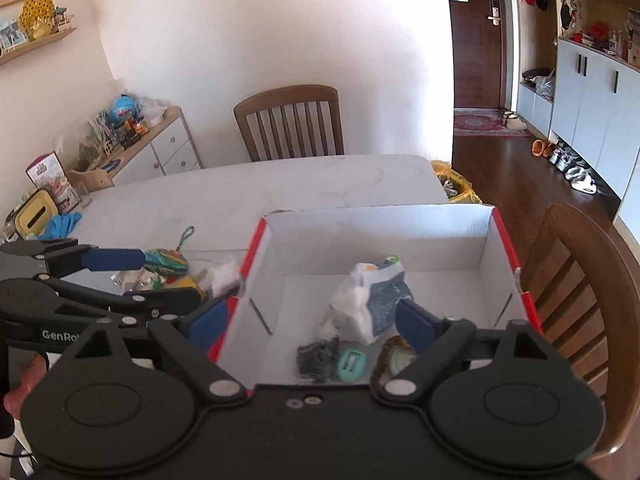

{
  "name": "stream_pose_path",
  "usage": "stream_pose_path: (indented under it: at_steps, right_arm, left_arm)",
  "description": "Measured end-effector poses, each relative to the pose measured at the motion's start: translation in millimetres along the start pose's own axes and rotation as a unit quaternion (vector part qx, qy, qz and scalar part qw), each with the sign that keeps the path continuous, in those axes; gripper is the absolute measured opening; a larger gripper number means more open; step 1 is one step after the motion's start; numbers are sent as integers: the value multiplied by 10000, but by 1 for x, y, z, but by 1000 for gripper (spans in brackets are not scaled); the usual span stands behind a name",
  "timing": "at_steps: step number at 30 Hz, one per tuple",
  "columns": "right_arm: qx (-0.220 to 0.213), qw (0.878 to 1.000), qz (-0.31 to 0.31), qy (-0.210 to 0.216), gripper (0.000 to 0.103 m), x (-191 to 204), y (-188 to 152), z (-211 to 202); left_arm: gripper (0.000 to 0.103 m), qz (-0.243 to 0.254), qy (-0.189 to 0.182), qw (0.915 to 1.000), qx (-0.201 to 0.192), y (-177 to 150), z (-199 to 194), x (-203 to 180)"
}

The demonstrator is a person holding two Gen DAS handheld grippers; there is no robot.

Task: Organize objects
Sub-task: 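Withdraw both tools from the box back toward the pile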

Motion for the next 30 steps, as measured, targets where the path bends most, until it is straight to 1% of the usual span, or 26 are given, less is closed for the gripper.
stream_pose_path:
  at_steps: [4,11,16,19,25,30]
  right_arm:
    - [-58,10000,20,1,95,19,-1,0]
    - [-108,9999,-9,0,97,53,-4,4]
    - [-90,9999,-58,6,97,78,-7,13]
    - [-49,9999,-115,5,97,92,-11,20]
    - [84,9998,-202,-39,97,120,-19,39]
    - [185,9995,-253,-40,97,140,-24,54]
  left_arm:
    - [87,-62,-28,10000,-36,-5,-8,16]
    - [101,-146,-82,9998,-134,-15,-21,45]
    - [102,-175,-40,9997,-155,-28,-24,73]
    - [103,-252,19,9996,-110,-41,-25,92]
    - [103,-492,295,9983,-84,-69,-23,141]
    - [103,-580,502,9970,-73,-85,-22,177]
Point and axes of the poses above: each gripper's, at about its wrist camera, not at the fingertips, and z roughly the way its jaws point, x to its left, y to its top, the point moved 7 cm from there along z, roughly the way its jaws point, and after that the axes turned 6 degrees about z, right-handed, at the moved point
